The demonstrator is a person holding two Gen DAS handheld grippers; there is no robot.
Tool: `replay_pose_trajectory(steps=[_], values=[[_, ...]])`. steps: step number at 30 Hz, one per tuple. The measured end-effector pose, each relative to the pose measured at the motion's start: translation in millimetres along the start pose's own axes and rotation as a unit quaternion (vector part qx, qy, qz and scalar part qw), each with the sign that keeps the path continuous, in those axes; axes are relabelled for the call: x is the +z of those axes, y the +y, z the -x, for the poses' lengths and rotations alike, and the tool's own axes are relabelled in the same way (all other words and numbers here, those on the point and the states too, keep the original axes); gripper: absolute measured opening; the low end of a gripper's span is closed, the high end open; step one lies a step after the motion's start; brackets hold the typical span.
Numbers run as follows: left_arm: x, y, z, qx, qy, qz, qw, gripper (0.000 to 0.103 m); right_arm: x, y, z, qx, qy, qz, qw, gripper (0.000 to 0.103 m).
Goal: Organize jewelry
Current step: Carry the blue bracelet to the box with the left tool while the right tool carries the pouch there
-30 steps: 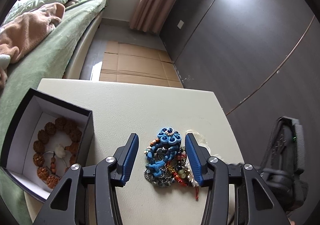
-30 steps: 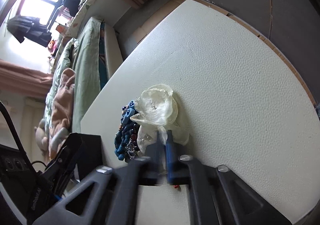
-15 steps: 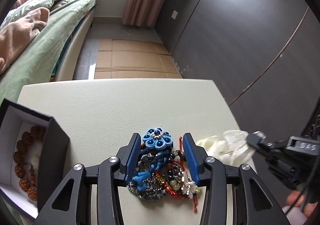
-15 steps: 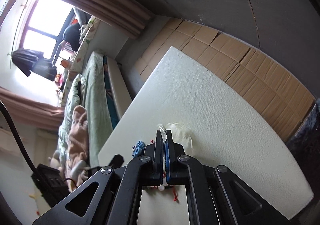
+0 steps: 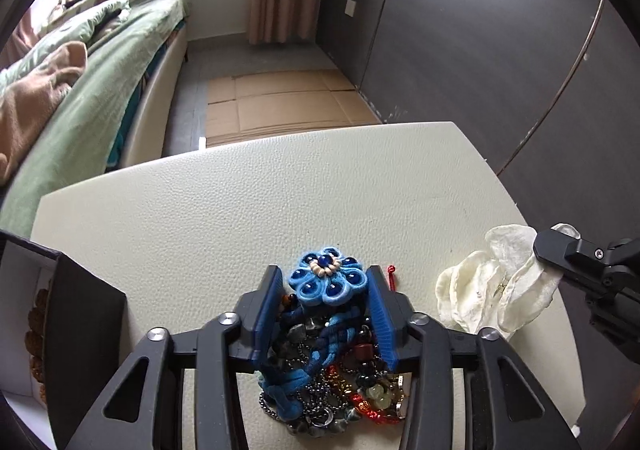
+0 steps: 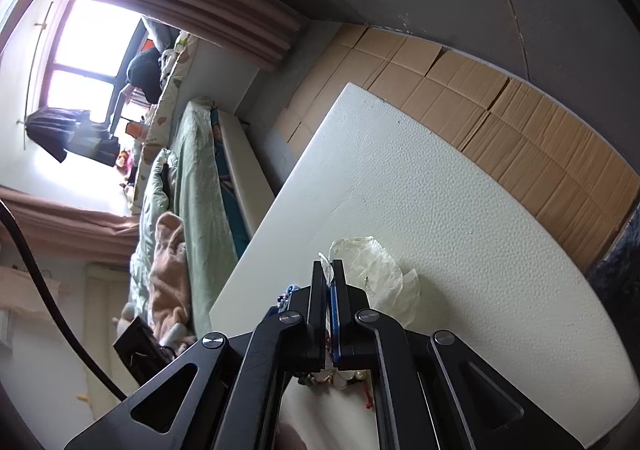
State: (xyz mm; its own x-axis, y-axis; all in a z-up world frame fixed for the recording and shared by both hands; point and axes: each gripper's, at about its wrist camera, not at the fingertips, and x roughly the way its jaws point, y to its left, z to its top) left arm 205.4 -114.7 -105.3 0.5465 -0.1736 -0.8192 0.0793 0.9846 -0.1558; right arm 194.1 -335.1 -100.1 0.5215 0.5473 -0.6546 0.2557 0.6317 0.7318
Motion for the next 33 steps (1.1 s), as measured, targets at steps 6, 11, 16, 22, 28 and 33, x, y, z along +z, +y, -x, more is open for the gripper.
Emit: replay_pose_trajectory(steps=[6,11,16,22,28,33], values=[[1.9,15.5,11.5,-0.026,-0.001,0.034,0.9991,0.029,-4.3,3.3,-3.2,0.000,0.005,0.006,1.000,0.004],[3.8,25.9,40.3,-0.047,-0.031,0.050,0.9972,0.029,-8.9,12.0,1.9,0.025,0.004,0.022,0.999,0.004],[2.5,43.0,67.0,-0.071,-0.053,0.080,0.9928,0.029,-17.5,29.6,11.5,0.069,-0.006,0.051,0.996,0.004],[-3.7,67.1,93.4,-0.075,-0.071,0.115,0.9881,0.029,-32.9,47.5,17.0,0.117,-0.007,0.076,0.990,0.004],[-11.6,85.6,123.1,-0.061,-0.101,0.131,0.9843,0.029,-52.9,72.4,16.0,0.157,-0.007,0.105,0.982,0.004],[-15.9,107.2,144.4,-0.036,-0.126,0.149,0.9801,0.029,-72.6,94.3,7.7,0.188,0.001,0.128,0.974,0.004]])
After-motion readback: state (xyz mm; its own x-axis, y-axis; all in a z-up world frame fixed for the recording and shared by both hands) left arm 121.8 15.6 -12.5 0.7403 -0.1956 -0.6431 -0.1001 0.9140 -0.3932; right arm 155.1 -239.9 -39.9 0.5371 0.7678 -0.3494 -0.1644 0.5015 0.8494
